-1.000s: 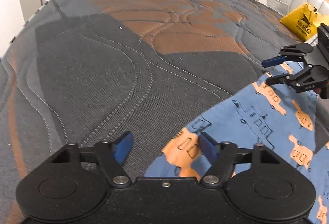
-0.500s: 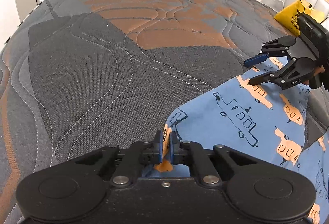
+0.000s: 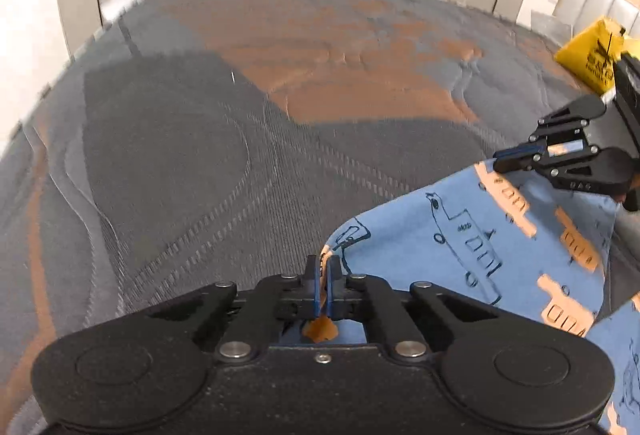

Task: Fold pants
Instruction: 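Close the left gripper on the waistband while the right gripper pinches the leg hem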

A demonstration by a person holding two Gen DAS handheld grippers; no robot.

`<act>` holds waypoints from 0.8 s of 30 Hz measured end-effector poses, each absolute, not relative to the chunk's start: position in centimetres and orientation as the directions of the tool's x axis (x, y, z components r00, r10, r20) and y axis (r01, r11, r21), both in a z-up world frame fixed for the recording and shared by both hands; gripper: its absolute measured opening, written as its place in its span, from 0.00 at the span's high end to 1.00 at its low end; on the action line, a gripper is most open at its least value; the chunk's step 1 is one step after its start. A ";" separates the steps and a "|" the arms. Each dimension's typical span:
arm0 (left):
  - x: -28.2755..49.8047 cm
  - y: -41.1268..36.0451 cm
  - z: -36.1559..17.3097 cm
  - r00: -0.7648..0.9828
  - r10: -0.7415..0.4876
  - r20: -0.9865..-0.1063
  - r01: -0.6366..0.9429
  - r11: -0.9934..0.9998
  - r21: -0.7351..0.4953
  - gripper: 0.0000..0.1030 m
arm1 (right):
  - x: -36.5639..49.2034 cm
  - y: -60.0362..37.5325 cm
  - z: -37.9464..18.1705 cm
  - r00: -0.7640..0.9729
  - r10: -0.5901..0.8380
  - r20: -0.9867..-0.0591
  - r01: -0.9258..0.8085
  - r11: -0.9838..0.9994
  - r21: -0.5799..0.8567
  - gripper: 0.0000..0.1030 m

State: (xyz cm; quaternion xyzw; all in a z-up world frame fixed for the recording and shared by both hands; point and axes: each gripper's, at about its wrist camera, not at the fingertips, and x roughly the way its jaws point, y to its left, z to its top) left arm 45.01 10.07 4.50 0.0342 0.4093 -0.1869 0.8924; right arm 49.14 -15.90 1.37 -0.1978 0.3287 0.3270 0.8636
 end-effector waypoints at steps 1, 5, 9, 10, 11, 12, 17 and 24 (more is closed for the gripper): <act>44.9 10.2 4.9 0.613 -0.303 -0.730 0.359 0.930 -0.085 0.98 | 49.0 -15.8 1.6 0.592 0.424 -0.685 -0.681 0.718 -0.144 0.98; 45.8 10.2 4.6 0.619 -0.273 -0.736 0.347 0.936 -0.056 0.98 | 49.6 -15.2 2.0 0.642 0.405 -0.651 -0.652 0.736 -0.185 0.98; 46.8 10.7 2.5 0.579 -0.289 -0.762 0.331 0.938 -0.104 0.95 | 51.1 -14.9 0.3 0.625 0.387 -0.678 -0.638 0.754 -0.157 0.98; 46.7 10.9 2.6 0.583 -0.304 -0.754 0.340 0.934 -0.114 0.94 | 51.1 -15.1 0.2 0.623 0.397 -0.674 -0.640 0.754 -0.147 0.98; 46.6 11.1 2.8 0.577 -0.326 -0.748 0.356 0.926 -0.129 0.84 | 51.2 -15.5 0.3 0.618 0.413 -0.669 -0.643 0.755 -0.128 0.95; 46.5 11.3 2.9 0.577 -0.337 -0.744 0.361 0.922 -0.138 0.74 | 51.2 -16.0 0.4 0.612 0.428 -0.665 -0.646 0.756 -0.109 0.87; 46.4 11.9 3.2 0.578 -0.323 -0.749 0.363 0.924 -0.118 0.55 | 52.0 -18.5 1.0 0.563 0.491 -0.665 -0.668 0.744 -0.017 0.46; 47.2 12.5 2.5 0.518 -0.390 -0.761 0.349 0.909 -0.229 0.97 | 53.3 -18.4 0.0 0.501 0.520 -0.692 -0.687 0.725 0.047 0.71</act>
